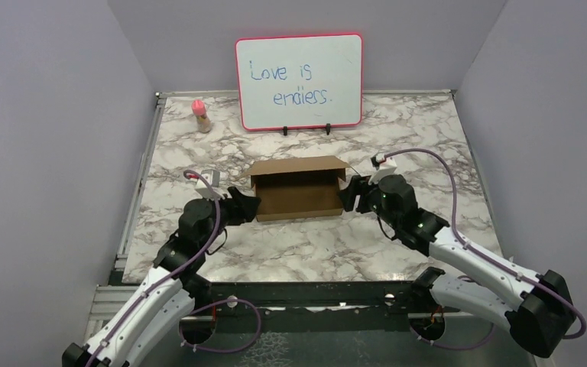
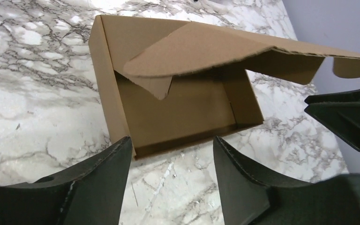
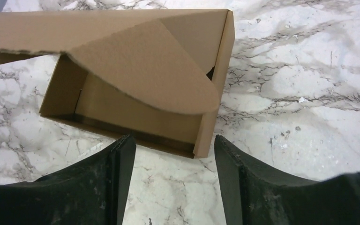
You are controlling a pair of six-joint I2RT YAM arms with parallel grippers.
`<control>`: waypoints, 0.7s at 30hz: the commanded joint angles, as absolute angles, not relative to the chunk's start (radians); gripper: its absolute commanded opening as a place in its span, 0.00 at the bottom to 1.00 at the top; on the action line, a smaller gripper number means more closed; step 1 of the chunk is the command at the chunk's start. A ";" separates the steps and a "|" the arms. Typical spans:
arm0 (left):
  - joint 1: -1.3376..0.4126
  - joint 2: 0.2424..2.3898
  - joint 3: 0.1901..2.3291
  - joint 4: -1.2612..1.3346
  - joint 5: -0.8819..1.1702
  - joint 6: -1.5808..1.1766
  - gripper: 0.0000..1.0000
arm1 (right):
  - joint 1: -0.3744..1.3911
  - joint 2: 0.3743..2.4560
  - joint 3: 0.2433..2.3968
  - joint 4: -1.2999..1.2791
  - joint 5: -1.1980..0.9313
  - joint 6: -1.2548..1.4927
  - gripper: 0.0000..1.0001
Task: Fold the paper box
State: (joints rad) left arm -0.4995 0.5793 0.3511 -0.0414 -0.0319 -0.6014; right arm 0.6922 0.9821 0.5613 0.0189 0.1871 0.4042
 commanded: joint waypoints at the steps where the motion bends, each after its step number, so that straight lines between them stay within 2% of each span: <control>1: -0.503 0.392 0.414 -0.291 -0.090 -0.655 0.69 | 0.696 0.873 0.578 -0.193 0.178 0.428 0.69; 5: -0.504 0.279 0.529 -0.441 -0.189 -0.661 0.77 | 0.697 0.784 0.652 -0.307 0.180 0.385 0.74; 8: -0.503 0.296 0.613 -0.476 -0.243 -0.636 0.80 | 0.696 0.783 0.760 -0.371 0.192 0.372 0.76; 16: -0.503 0.590 0.799 -0.360 -0.246 -0.543 0.82 | 0.696 1.009 1.115 -0.452 0.182 0.230 0.83; 21: -0.504 0.768 0.842 -0.218 -0.253 -0.472 0.83 | 0.688 1.183 1.228 -0.428 0.222 0.177 0.84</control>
